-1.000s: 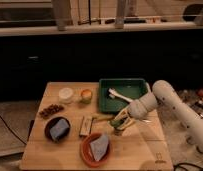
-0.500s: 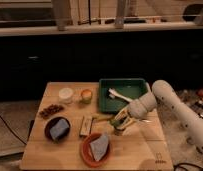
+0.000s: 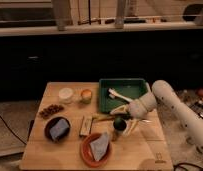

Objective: Place pepper in metal cup

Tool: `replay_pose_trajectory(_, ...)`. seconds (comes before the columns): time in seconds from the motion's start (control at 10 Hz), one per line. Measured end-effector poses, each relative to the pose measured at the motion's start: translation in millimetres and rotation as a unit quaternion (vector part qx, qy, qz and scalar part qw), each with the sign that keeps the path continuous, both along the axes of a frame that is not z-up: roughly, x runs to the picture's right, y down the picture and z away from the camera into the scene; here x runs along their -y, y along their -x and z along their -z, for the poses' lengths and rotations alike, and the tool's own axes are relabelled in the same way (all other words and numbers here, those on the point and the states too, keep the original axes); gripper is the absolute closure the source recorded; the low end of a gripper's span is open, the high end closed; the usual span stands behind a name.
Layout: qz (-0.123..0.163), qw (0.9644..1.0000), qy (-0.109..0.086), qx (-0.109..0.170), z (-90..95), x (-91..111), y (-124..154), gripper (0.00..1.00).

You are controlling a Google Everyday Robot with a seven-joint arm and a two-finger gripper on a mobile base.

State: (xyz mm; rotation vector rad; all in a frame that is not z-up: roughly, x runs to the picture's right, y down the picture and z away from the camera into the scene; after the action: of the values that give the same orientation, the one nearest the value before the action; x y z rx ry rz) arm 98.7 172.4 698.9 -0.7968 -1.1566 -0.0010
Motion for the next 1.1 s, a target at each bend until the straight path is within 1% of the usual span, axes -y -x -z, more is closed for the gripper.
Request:
replay_pose_trajectory(0.3,0.001,0.9999,-0.014,-0.003,1.6,1.8,-1.3,0.20)
replay_pose_trajectory(0.5,0.000,0.9998,-0.020,-0.004,1.9,3.1,-1.1,0.20)
replay_pose_trajectory(1.1,0.000,0.9998,-0.020,-0.004,1.9,3.3,-1.0,0.20)
